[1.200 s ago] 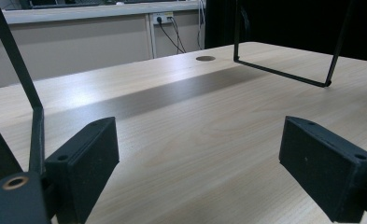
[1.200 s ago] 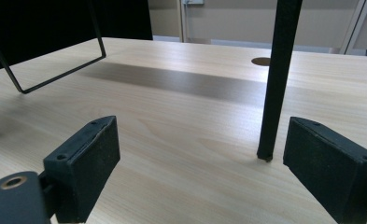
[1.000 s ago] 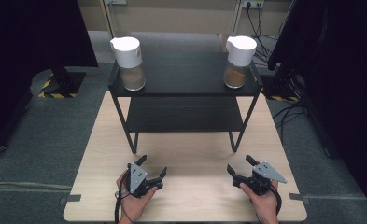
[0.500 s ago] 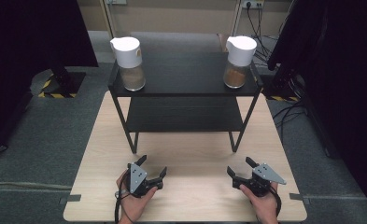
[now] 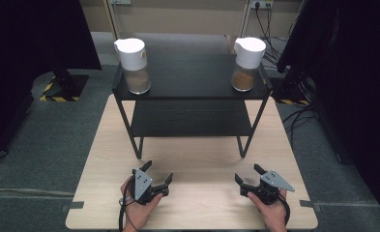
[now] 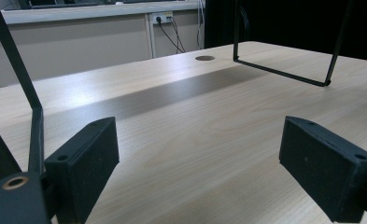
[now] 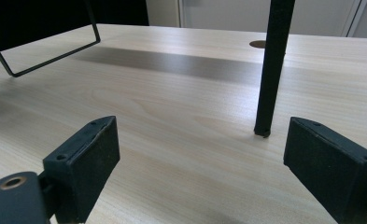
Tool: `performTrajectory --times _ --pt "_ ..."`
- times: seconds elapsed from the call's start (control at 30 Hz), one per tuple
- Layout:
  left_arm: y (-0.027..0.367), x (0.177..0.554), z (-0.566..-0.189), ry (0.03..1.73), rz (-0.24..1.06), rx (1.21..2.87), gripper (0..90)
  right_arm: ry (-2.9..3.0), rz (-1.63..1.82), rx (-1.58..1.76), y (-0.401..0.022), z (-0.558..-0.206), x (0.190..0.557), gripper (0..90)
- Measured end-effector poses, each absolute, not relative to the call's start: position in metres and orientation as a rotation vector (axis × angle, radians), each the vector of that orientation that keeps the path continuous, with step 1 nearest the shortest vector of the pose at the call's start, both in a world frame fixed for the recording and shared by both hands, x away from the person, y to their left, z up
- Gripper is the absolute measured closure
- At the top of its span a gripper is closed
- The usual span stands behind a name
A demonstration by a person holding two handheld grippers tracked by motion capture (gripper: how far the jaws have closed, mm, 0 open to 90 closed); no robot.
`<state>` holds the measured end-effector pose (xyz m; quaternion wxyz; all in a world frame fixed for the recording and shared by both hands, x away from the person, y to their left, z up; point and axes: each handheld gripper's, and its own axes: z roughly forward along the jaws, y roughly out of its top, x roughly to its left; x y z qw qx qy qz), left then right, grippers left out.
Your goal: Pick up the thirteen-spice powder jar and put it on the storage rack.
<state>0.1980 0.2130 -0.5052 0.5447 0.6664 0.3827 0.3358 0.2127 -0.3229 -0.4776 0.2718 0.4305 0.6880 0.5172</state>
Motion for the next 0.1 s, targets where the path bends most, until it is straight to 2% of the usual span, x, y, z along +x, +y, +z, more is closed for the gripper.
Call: performTrajectory --times 0.1 --pt "0.2150 0.1987 -0.5058 0.914 0.784 1.570 11.4 1.852 1.391 1.160 -0.3230 -0.4774 0.2132 10.6"
